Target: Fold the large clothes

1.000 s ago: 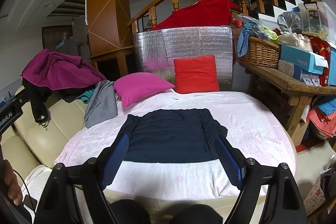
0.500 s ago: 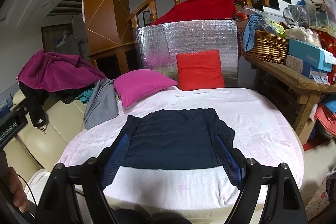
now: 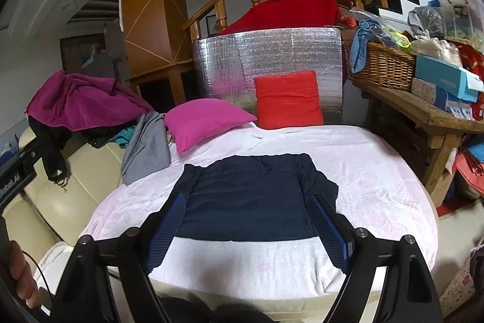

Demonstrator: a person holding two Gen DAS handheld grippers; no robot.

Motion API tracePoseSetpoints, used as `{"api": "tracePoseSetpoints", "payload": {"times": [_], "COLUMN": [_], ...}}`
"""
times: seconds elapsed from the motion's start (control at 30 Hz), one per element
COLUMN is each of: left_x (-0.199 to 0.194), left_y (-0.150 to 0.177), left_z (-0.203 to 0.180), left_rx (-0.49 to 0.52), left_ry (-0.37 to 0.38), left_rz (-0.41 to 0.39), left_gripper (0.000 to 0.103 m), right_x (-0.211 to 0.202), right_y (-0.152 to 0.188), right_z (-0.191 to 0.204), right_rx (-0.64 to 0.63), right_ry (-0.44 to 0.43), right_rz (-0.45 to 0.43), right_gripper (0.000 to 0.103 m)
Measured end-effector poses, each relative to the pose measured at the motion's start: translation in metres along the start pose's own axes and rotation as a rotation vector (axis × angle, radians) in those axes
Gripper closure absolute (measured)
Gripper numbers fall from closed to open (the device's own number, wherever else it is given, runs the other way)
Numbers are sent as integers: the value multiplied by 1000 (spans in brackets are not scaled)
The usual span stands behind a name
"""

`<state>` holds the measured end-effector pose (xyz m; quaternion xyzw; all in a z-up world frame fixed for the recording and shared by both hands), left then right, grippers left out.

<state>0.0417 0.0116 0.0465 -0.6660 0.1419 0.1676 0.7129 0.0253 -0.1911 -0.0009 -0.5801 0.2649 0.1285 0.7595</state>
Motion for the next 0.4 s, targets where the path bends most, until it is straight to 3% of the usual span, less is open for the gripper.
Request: {"api": "tracePoseSetpoints", "payload": {"times": [0.2, 0.3, 0.4], "left_x": [24, 55, 100], "left_y": [-4, -5, -8], "left_z": [0, -5, -4], "left_rx": [-10, -11, -27], "left_ry": [20, 66, 122], "left_rz": [20, 66, 120], "left_gripper": [0, 0, 0], "right_x": [17, 38, 71], "right_y": [-7, -12, -27], "right_z": [2, -6, -40], "right_rx": [-9, -3, 30], "right_ry": [14, 24, 52], "right_rz": [13, 40, 59], "right_gripper": [17, 17, 17]}}
Point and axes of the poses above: each gripper's, at about its wrist camera, not at the fingertips, and x roughly the way its jaws point, z to its left, y to its underside, the point moved 7 cm from there along x, roughly the way its jaws point, and after that the axes turned 12 degrees about z, right-handed, at the moved point
